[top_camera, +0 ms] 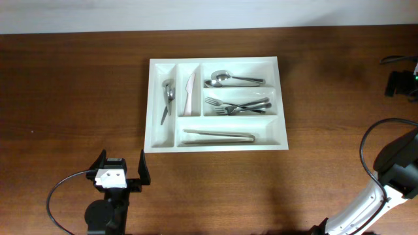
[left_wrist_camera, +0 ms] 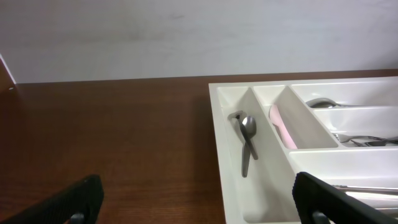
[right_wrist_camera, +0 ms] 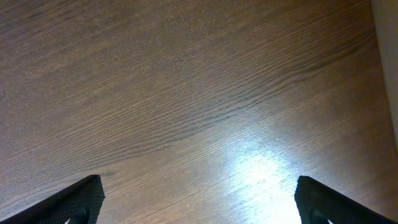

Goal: Pack container

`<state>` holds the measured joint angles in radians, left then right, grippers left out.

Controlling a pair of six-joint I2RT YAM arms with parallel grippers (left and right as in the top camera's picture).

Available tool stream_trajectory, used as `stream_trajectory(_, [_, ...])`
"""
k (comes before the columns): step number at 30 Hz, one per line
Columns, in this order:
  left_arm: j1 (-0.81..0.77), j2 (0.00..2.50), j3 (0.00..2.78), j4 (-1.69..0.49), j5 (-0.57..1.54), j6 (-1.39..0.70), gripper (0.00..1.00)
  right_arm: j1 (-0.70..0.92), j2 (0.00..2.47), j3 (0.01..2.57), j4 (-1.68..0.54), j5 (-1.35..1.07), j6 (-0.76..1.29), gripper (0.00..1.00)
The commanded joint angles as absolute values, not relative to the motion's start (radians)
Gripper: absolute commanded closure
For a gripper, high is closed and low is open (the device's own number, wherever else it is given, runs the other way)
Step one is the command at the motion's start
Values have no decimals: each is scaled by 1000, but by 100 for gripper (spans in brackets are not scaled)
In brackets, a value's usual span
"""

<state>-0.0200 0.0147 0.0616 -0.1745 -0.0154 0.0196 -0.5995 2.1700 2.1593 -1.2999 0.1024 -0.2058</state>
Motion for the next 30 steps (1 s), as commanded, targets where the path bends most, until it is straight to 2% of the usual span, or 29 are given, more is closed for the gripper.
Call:
stream_trajectory(1, [-16,5,49,-171,-22,39,1,-596,2153,2157,-1297,93,-202,1])
stream_trajectory(16, [-16,5,49,-171,-22,39,1,-596,2133,2157,-1297,93,-202,1])
stream_trajectory(30, [-16,5,49,-171,-22,39,1,-560,1766,2149,-1297,93,-202,1])
